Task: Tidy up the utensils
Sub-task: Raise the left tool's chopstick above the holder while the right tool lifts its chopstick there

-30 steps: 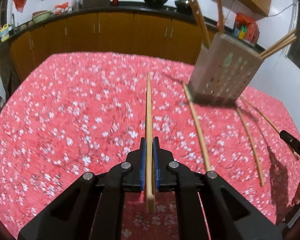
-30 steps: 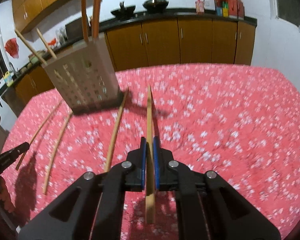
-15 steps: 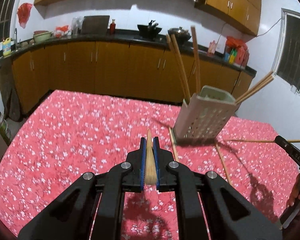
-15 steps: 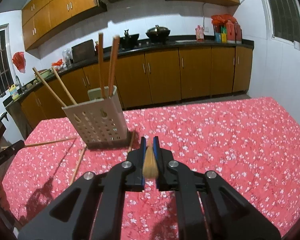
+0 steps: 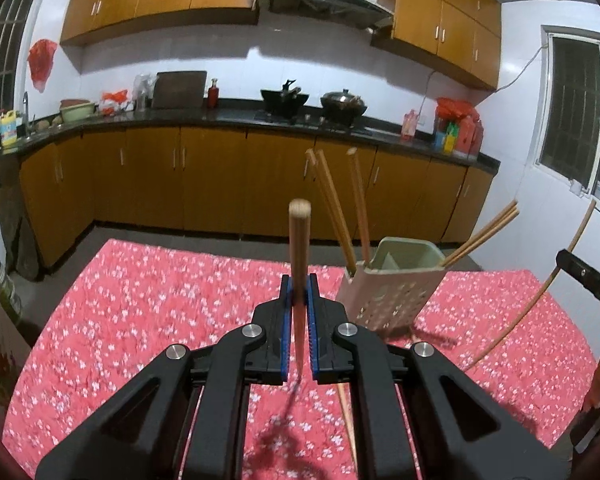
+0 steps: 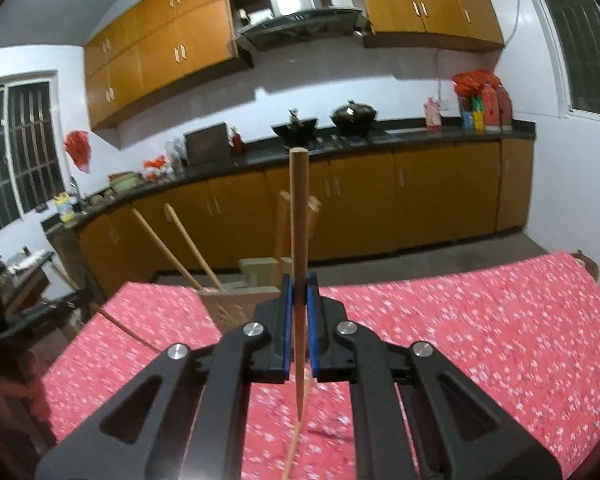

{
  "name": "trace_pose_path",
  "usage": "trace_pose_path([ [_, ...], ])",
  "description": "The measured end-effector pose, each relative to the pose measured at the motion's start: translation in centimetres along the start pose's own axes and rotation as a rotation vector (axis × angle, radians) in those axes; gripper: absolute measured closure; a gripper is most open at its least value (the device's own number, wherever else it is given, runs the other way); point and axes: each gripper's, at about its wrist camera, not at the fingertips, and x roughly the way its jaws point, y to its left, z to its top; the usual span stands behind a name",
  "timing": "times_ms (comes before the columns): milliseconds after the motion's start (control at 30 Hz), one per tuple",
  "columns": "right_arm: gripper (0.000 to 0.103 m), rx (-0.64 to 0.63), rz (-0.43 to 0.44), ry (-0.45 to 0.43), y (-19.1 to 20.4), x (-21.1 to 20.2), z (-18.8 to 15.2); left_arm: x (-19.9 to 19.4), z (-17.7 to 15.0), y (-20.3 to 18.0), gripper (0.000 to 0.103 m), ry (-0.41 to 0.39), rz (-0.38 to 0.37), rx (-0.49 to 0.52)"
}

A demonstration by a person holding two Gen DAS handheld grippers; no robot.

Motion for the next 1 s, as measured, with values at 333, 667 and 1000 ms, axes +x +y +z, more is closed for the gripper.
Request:
trace_pose_path([
  [333,0.095,-0.015,0.044,-0.181,3.6,0.3,5.4,-1.3,5.7,-2.7,0.095,-0.126,-0.046,0.018],
  [667,0.095,0.014,-0.017,-0.245,3.1,5.0,8.1,0.1,11.0,-4.6,0.095,-0.282,-0.072,-0.107],
  [1000,0.095,0.02,-0.017,-0.142,2.3,8.8,6.0,4.3,8.6,-6.0,0.095,-0.268,-0.064,-0.114],
])
